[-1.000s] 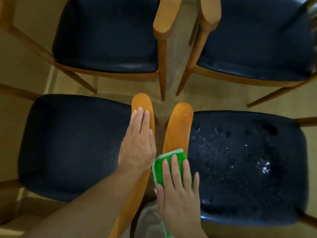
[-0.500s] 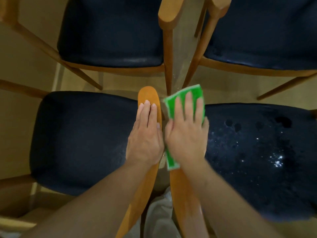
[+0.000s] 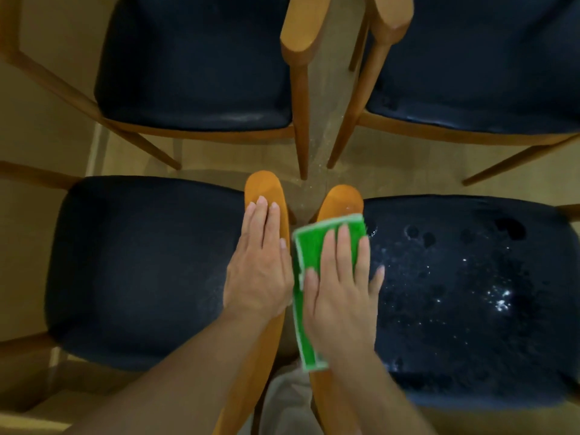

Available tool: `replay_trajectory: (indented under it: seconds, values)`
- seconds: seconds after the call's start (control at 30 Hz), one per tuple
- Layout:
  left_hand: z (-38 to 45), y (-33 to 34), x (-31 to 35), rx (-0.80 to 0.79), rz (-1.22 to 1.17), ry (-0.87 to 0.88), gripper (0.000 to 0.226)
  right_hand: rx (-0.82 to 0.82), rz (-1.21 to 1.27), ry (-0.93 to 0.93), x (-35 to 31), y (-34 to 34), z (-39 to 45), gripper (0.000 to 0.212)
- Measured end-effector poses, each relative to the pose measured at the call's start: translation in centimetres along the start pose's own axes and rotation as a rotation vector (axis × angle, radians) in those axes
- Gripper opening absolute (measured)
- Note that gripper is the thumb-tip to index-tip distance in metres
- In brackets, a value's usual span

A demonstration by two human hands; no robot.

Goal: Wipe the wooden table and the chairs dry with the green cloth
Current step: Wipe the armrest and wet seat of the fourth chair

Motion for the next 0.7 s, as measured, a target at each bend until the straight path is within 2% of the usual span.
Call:
replay_trajectory:
  seconds: [0.13, 0.23, 0.33, 0.53, 0.6, 0.7]
  values:
    - [-0.3, 0.2, -0.2, 0.025, 0.02, 0.001, 0.048, 0.064, 0.183, 0.158, 0.8, -2.5, 9.4, 0.06]
    - [-0.2, 0.3, -0.2, 0.035, 0.038, 0.007, 0.051, 0.133, 0.179, 0.164, 0.9, -2.6, 10.7, 0.056]
    - [-0.1, 0.3, -0.3, 0.02, 0.051, 0.023, 0.053, 0.132, 0.133, 0.141, 0.3, -1.2, 4.9, 0.06]
    - [0.0, 0.6, -0.3, 0.034, 0.029, 0.037, 0.05, -0.116, 0.185, 0.201, 1.6, 0.5, -10.8, 0.065]
    - [0.0, 0.6, -0.4, 0.04, 0.029, 0.026, 0.05, -0.115, 0.198, 0.228, 2.3, 0.7, -13.6, 0.061]
    - [0.0, 0.5, -0.4, 0.036, 0.037, 0.029, 0.05, -0.1, 0.246, 0.339, 2.1, 0.5, -13.2, 0.055]
Point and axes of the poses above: each hand's wrist, its own z-axis towards the middle knuckle, its own y-axis out of the palm, x = y × z, the point moved 2 cm from there along z, towards the middle knuckle, and after that the axes turned 5 degrees about -y, right-handed, at the moved point
